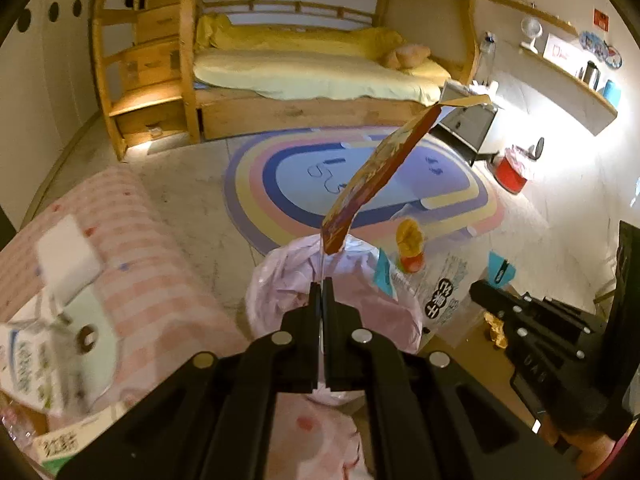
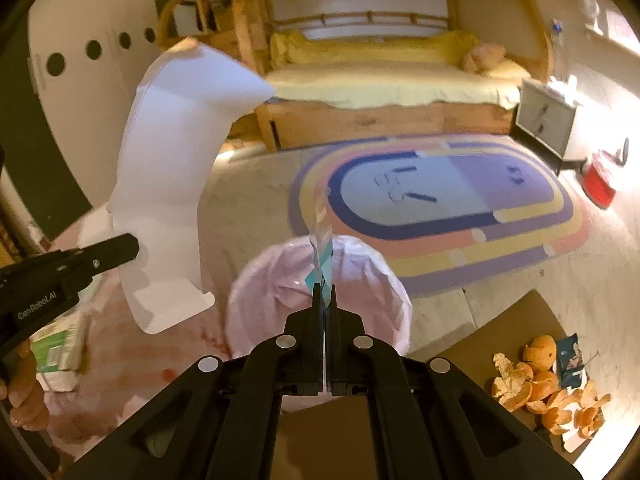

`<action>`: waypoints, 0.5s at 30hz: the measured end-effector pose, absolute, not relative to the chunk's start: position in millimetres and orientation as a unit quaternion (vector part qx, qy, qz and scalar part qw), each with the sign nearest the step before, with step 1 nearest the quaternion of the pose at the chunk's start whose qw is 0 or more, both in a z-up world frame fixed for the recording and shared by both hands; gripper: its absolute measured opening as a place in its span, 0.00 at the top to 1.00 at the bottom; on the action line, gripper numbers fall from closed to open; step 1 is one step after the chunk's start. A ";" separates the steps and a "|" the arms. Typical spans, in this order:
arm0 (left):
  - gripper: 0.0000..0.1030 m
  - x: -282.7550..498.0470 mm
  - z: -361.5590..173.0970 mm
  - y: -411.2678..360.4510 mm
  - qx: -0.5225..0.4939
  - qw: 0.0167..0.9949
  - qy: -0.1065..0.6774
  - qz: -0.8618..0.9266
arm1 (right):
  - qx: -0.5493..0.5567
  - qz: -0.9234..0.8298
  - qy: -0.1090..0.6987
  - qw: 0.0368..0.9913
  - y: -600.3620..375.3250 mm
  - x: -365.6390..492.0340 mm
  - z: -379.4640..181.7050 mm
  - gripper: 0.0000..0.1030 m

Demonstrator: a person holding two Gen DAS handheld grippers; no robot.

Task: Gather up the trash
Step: 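Carry both items over the pink trash bag and open both tools, then move both open tools back over the table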

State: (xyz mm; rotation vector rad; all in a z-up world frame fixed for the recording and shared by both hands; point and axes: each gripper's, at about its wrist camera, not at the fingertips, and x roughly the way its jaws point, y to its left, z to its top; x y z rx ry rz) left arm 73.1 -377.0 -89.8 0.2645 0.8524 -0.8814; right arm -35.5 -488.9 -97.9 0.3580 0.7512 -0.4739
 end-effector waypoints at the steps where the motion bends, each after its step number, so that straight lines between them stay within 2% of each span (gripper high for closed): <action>1: 1.00 76.8 -95.8 -385.5 0.126 0.806 0.404 -0.414 | 0.174 -0.230 0.367 0.884 -492.8 -32.1 -104.1 1.00; 5: 1.00 89.5 -107.7 -401.1 0.127 0.798 0.421 -0.412 | 0.185 -0.234 0.383 0.874 -505.5 -20.6 -124.6 0.99; 7: 1.00 97.5 -114.4 -408.1 0.129 0.794 0.427 -0.412 | 0.190 -0.235 0.385 0.872 -512.5 -13.7 -132.6 0.96; 8: 0.95 101.4 -116.8 -411.8 0.131 0.794 0.429 -0.409 | 0.191 -0.235 0.389 0.870 -514.1 -10.7 -136.2 0.96; 9: 0.88 104.4 -118.6 -413.6 0.131 0.795 0.431 -0.406 | 0.193 -0.232 0.396 0.867 -516.4 -7.4 -141.1 0.90; 10: 0.84 106.3 -118.9 -411.4 0.132 0.798 0.432 -0.399 | 0.195 -0.231 0.402 0.864 -517.6 -5.7 -143.8 0.76; 11: 0.78 107.6 -116.8 -408.0 0.131 0.801 0.431 -0.394 | 0.196 -0.233 0.403 0.863 -518.1 -6.1 -145.4 0.69; 12: 0.76 108.3 -115.1 -404.3 0.131 0.804 0.429 -0.391 | 0.196 -0.235 0.400 0.864 -515.7 -8.3 -144.0 0.60; 15: 0.76 108.5 -104.8 -386.8 0.131 0.815 0.421 -0.375 | 0.198 -0.235 0.395 0.866 -511.3 -16.8 -136.4 0.59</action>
